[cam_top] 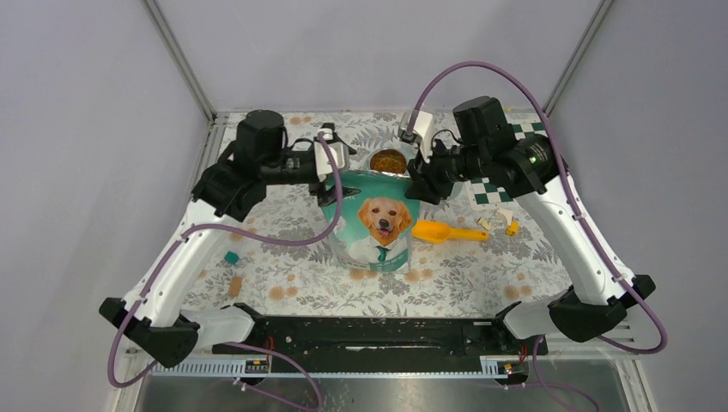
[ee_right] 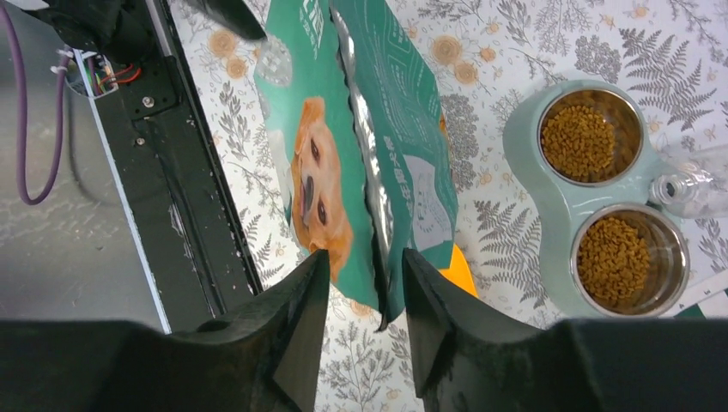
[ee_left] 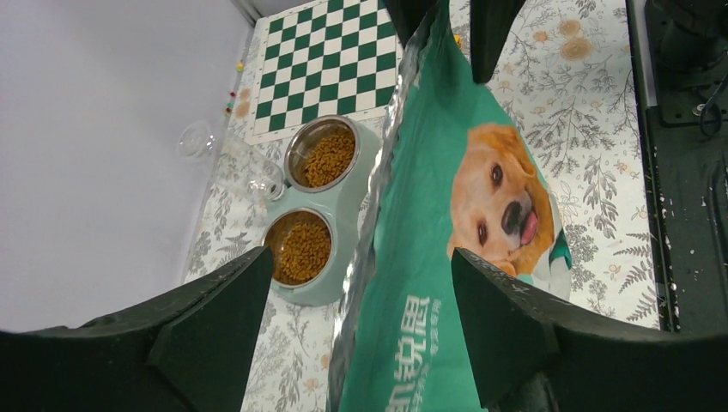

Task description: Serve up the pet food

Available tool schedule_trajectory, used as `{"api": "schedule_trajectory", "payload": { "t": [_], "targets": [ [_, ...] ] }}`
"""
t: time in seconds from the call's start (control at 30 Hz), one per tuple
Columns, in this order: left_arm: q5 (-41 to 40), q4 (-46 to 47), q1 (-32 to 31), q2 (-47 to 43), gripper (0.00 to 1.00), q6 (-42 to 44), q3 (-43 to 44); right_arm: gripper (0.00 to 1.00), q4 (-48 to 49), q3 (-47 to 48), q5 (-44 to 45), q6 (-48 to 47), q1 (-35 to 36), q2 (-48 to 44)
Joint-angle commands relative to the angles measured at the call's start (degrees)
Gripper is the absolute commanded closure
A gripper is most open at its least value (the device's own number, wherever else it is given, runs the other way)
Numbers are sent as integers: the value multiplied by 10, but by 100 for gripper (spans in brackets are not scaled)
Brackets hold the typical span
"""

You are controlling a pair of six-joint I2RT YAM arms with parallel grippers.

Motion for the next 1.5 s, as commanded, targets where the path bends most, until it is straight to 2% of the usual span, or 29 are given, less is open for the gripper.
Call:
{"api": "schedule_trajectory", "payload": {
  "t": [0.0, 0.07, 0.17, 0.4, 0.47, 0.6, 0.63, 0.67, 0.83, 0.87, 0.93, 0.97, 1.1, 1.2, 1.33, 1.47],
  "targets": [
    [-26, 53, -32, 27, 22, -11, 29, 60, 66, -18, -40, 21, 0, 10],
    [-31, 64, -47, 39, 22, -14, 33, 72, 72, -22, -59, 26, 0, 13],
    [-37, 74, -66, 57, 22, -17, 42, 99, 72, -24, -66, 33, 0, 16],
    [-77, 64, -100, 96, 22, 11, 72, 100, 94, -40, -62, 37, 0, -3],
    [-80, 55, -105, 105, 26, 13, 82, 100, 123, -64, -58, 39, 0, -22],
    [-98, 4, -118, 123, 57, 40, 96, 100, 228, -138, -50, 37, 0, -84],
    [-103, -19, -120, 130, 68, 50, 104, 100, 247, -153, -49, 39, 0, -97],
    [-105, -46, -121, 136, 71, 62, 114, 100, 260, -161, -48, 41, 0, -106],
    [-93, -106, -122, 145, 71, 84, 130, 100, 291, -173, -52, 57, 0, -118],
    [-92, -108, -122, 145, 74, 85, 128, 100, 300, -178, -51, 61, 0, -120],
    [-97, -118, -122, 145, 94, 92, 131, 100, 316, -188, -44, 68, 0, -124],
    [-110, -123, -122, 145, 100, 96, 132, 100, 321, -193, -39, 72, 0, -127],
    [-190, -160, -121, 137, 100, 120, 132, 100, 345, -208, 9, 100, 0, -147],
    [-314, -189, -121, 126, 100, 127, 126, 100, 380, -241, 97, 125, 0, -180],
    [-480, -232, -103, 117, 100, 132, 102, 100, 406, -275, 169, 136, 0, -223],
    [-525, -248, -57, 88, 100, 124, 80, 100, 400, -277, 217, 138, 0, -244]
  ]
}}
